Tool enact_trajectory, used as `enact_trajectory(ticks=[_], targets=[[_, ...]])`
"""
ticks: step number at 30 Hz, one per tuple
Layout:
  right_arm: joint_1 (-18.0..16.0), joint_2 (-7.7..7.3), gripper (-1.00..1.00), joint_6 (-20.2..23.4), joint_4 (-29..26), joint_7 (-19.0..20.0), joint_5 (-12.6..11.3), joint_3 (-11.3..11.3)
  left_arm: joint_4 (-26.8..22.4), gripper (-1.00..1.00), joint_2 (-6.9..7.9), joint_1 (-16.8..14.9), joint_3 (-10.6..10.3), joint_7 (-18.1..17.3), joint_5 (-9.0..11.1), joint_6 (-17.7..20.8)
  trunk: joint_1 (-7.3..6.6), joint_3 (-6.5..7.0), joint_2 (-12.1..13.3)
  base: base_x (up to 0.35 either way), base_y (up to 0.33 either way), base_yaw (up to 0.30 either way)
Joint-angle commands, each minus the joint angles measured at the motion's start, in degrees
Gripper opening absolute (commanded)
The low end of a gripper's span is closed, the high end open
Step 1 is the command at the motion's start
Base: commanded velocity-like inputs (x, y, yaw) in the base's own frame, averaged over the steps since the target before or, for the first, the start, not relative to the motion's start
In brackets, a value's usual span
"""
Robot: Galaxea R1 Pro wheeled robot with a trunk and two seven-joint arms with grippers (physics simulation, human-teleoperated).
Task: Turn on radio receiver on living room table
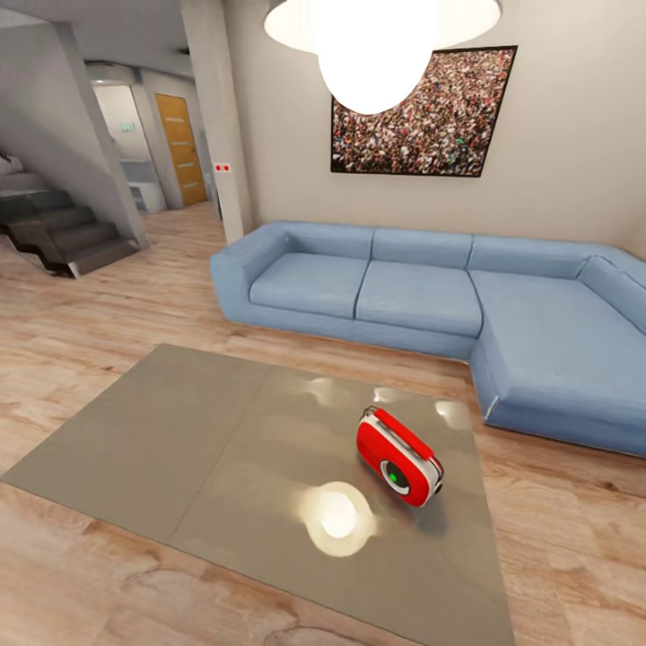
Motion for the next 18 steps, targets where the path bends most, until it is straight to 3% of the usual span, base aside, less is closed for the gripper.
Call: enact_trajectory(ticks=[1, 4, 9, 11, 18], targets=[[0.12, 0.0, 1.0, -0.05, 0.56, -0.38, -0.02, 0.01, 0.29, -1.0, -0.04, 0.0, 0.02, 0.06, 0.01, -0.02, 0.0, 0.09, 0.0, 0.0, 0.0, 0.075], [1.06, 0.09, 1.0, -0.67, 4.58, -3.28, -0.01, 0.05, 2.2, -1.0, -0.26, 0.0, 0.05, 2.25, 0.02, -0.05, 0.0, 0.36, 0.0, 0.0, 0.0, 0.075], [2.14, 0.46, 1.0, -1.74, 10.19, -7.65, -0.01, 0.11, 4.59, -1.0, -1.12, 0.0, 0.09, 10.85, 0.0, -0.09, 0.0, 0.77, 0.0, 0.0, 0.0, 0.082], [2.3, 0.59, 1.0, -1.81, 10.9, -8.29, -0.01, 0.13, 5.11, -1.0, -1.4, 0.0, 0.1, 12.78, 0.01, -0.12, 0.0, 0.85, 0.0, 0.0, 0.0, 0.055], [2.45, 0.59, 1.0, -1.77, 11.53, -9.25, -0.38, 0.15, 5.71, -1.0, -1.78, 0.0, 0.12, 14.82, 0.06, -0.09, 0.0, 0.92, 0.0, 0.0, 0.0, 0.012]])
